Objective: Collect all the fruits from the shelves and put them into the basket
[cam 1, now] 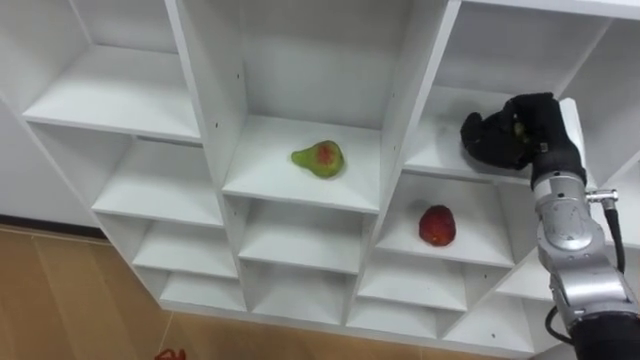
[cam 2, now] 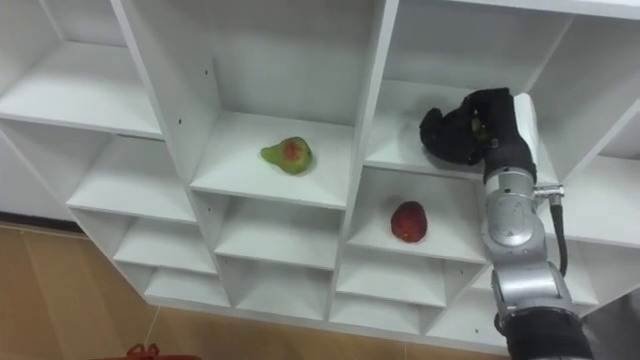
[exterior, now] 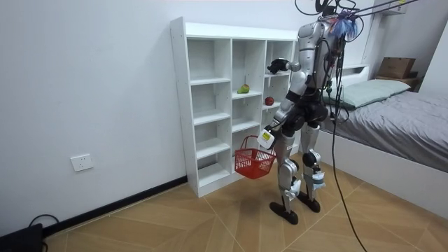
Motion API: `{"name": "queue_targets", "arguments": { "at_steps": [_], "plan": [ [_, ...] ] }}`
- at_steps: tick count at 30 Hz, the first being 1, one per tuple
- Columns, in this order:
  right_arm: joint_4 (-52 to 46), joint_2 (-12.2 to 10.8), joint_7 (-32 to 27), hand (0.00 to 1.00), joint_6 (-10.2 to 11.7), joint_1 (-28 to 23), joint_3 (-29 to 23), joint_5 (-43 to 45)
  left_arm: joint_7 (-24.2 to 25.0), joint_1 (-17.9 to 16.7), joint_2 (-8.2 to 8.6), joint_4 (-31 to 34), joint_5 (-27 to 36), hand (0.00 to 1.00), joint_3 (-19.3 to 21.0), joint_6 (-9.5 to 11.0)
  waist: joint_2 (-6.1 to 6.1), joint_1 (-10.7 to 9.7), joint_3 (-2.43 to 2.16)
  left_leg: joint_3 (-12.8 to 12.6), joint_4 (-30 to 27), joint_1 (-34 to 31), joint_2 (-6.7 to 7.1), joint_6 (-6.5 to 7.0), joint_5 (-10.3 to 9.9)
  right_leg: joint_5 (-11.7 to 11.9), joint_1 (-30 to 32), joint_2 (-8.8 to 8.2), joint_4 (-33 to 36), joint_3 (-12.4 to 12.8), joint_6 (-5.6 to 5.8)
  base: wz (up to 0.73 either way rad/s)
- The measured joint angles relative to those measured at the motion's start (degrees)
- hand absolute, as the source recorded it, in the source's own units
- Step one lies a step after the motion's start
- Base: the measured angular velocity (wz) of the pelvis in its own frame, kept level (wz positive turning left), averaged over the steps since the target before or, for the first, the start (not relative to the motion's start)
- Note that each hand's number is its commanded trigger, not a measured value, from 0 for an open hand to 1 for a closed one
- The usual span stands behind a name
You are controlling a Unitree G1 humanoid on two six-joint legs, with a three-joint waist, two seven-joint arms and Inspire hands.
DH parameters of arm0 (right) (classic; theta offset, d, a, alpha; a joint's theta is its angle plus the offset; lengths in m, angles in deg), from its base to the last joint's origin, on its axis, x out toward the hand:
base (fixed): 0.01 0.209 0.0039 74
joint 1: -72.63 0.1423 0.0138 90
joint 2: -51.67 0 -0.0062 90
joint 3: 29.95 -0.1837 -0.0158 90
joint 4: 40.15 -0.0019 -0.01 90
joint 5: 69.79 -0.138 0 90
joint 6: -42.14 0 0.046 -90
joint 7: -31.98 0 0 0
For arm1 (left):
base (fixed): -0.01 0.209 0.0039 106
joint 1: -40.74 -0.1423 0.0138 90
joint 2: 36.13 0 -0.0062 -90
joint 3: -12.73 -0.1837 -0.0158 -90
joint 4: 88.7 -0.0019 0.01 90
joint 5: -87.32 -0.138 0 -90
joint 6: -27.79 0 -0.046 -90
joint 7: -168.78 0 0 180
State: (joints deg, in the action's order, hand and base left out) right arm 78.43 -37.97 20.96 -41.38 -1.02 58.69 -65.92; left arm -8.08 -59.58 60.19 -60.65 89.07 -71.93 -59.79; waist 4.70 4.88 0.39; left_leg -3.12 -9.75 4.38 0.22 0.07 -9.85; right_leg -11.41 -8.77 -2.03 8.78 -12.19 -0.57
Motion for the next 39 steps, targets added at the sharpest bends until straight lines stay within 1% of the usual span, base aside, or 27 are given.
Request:
{"name": "queue_targets", "arguments": {
  "at_steps": [1,3,4,5,6,8,9,11,15,17,19,21,23,26,29,34,37,39],
  "plan": [
    [-0.01,-0.01,0.09,1.00,-0.04,-0.09,0.11,-1.20,-0.05,0.01,0.02,0.01,0.03,1.00,0.01,0.00,-0.04,-0.17,-0.01,-0.01,0.00,0.09,0.00,0.00,0.00,0.00,-0.12,-0.01,-0.01,0.00,0.00,0.00],
    [-0.66,0.00,0.68,1.00,-0.30,-0.57,-0.07,-4.31,-0.02,-0.04,0.18,0.18,0.02,1.00,0.06,-0.01,-0.18,-0.46,-0.19,-0.09,0.00,0.05,0.03,0.00,0.00,0.00,-0.14,-0.03,-0.02,-0.02,0.01,0.00],
    [-2.05,0.00,1.65,1.00,-0.65,-1.20,-0.03,-6.50,0.14,-0.11,0.22,0.22,0.05,1.00,0.05,-0.02,-0.41,-0.47,-0.46,-0.18,-0.06,-0.18,0.03,0.01,0.00,0.01,0.05,-0.03,-0.02,-0.03,0.01,0.00],
    [-3.78,-0.01,2.71,1.00,-1.03,-1.91,0.06,-8.44,0.31,-0.13,0.31,0.38,0.12,1.00,0.05,-0.06,-0.70,-0.58,-0.62,-0.40,-0.12,-0.45,0.01,0.01,0.00,0.01,0.38,-0.05,0.04,0.04,0.01,0.00],
    [-4.66,-0.04,3.19,1.00,-1.18,-2.21,0.07,-9.51,0.34,-0.12,0.41,0.48,0.26,1.00,0.02,-0.06,-0.84,-0.67,-0.71,-0.46,-0.19,-0.65,0.00,0.01,0.00,0.01,0.59,-0.08,0.09,0.03,0.01,0.00],
    [-8.26,-0.27,5.25,1.00,-1.25,-3.94,0.14,-14.42,0.24,-0.05,1.12,0.50,1.08,1.00,0.01,-0.05,-1.46,-1.35,-0.77,-0.44,-0.28,-0.76,0.04,0.03,0.01,0.01,0.57,-0.14,0.08,-0.03,0.00,0.00],
    [-9.29,-0.37,5.75,1.00,-1.25,-4.46,0.14,-15.66,0.15,-0.05,1.35,0.49,1.30,1.00,0.00,-0.03,-1.56,-1.36,-0.78,-0.44,-0.27,-0.75,0.05,0.03,0.01,0.01,0.56,-0.15,0.07,-0.03,0.00,0.00],
    [-12.12,-0.48,7.45,1.00,-1.37,-5.64,0.30,-19.97,-0.25,-0.04,2.09,0.49,2.42,1.00,-0.31,0.03,-1.90,-1.51,-0.64,-0.55,-0.29,-0.69,0.05,0.03,0.01,0.01,0.54,-0.16,0.06,0.11,0.00,0.00],
    [-16.35,-0.88,9.30,1.00,-1.66,-8.19,0.62,-27.13,-0.59,-0.07,2.11,0.67,2.55,1.00,-0.97,0.06,-2.06,-1.39,-0.53,-0.75,-0.27,-0.70,0.02,0.03,0.01,0.01,0.57,-0.09,0.08,0.62,0.00,0.00],
    [-20.10,-2.03,11.64,1.00,-1.71,-10.86,0.66,-30.08,-0.64,-0.05,2.15,0.64,2.60,1.00,-0.97,0.06,-2.17,-1.42,-0.46,-0.93,-0.23,-0.68,-0.02,0.03,0.00,0.01,0.65,-0.07,0.07,0.76,0.00,-0.02],
    [-22.00,-2.84,13.37,1.00,-1.84,-12.51,0.72,-32.05,-0.63,-0.06,2.14,0.62,2.68,1.00,-1.03,0.06,-2.29,-1.49,-0.42,-1.38,-0.10,-0.51,-0.14,0.03,-0.01,0.04,0.72,0.00,0.11,1.06,-0.03,-0.09],
    [-22.84,-3.11,15.00,1.00,-2.47,-13.29,1.24,-34.28,-0.61,-0.07,2.14,0.47,2.89,1.00,-1.04,0.06,-2.40,-1.51,-0.36,-1.59,0.00,-0.40,-0.19,0.03,-0.01,0.09,0.78,0.03,0.15,1.16,-0.06,-0.09],
    [-23.31,-3.12,16.11,1.00,-2.92,-13.46,1.91,-36.23,-0.58,-0.07,2.15,0.42,3.09,1.00,-1.06,0.06,-2.56,-1.67,-0.36,-1.86,0.04,-0.65,-0.30,0.03,-0.01,0.13,0.98,0.11,0.24,1.34,-0.11,-0.07],
    [-26.79,-3.12,18.92,1.00,-3.05,-14.99,2.48,-39.43,-0.26,-0.07,2.21,0.55,3.15,1.00,-1.29,0.05,-2.85,-1.75,-0.61,-2.10,0.14,-0.73,-0.37,0.02,-0.02,0.15,1.53,0.13,0.31,1.45,-0.13,-0.03],
    [-30.39,-3.11,21.81,1.00,-3.66,-15.91,2.97,-43.27,-0.18,-0.33,2.18,1.46,3.25,1.00,-1.83,0.05,-2.83,-1.70,-0.64,-2.24,0.15,-0.74,-0.40,0.02,-0.01,0.16,1.76,0.11,0.31,1.45,-0.14,0.00],
    [-31.43,-3.11,25.67,1.00,-4.19,-15.98,4.46,-44.30,-0.15,-0.33,2.21,2.50,5.47,1.00,-3.38,0.10,-2.47,-1.51,-0.79,-2.29,0.16,-0.64,-0.39,0.02,-0.02,0.17,1.91,0.09,0.27,1.43,-0.12,0.00],
    [-31.44,-3.14,29.01,1.00,-5.22,-17.51,4.85,-43.84,0.02,-0.15,2.29,2.50,5.56,1.00,-3.45,0.12,-2.39,-1.38,-0.75,-2.29,0.17,-0.69,-0.40,0.02,-0.03,0.17,1.92,0.11,0.32,1.41,-0.13,0.00],
    [-31.40,-3.14,30.48,1.00,-5.37,-18.84,5.61,-44.10,-0.02,-0.08,2.29,2.49,5.59,1.00,-3.53,0.12,-2.45,-1.29,-0.69,-2.32,0.13,-0.89,-0.44,0.03,-0.04,0.19,2.17,0.11,0.47,1.36,-0.14,0.00]
  ]
}}
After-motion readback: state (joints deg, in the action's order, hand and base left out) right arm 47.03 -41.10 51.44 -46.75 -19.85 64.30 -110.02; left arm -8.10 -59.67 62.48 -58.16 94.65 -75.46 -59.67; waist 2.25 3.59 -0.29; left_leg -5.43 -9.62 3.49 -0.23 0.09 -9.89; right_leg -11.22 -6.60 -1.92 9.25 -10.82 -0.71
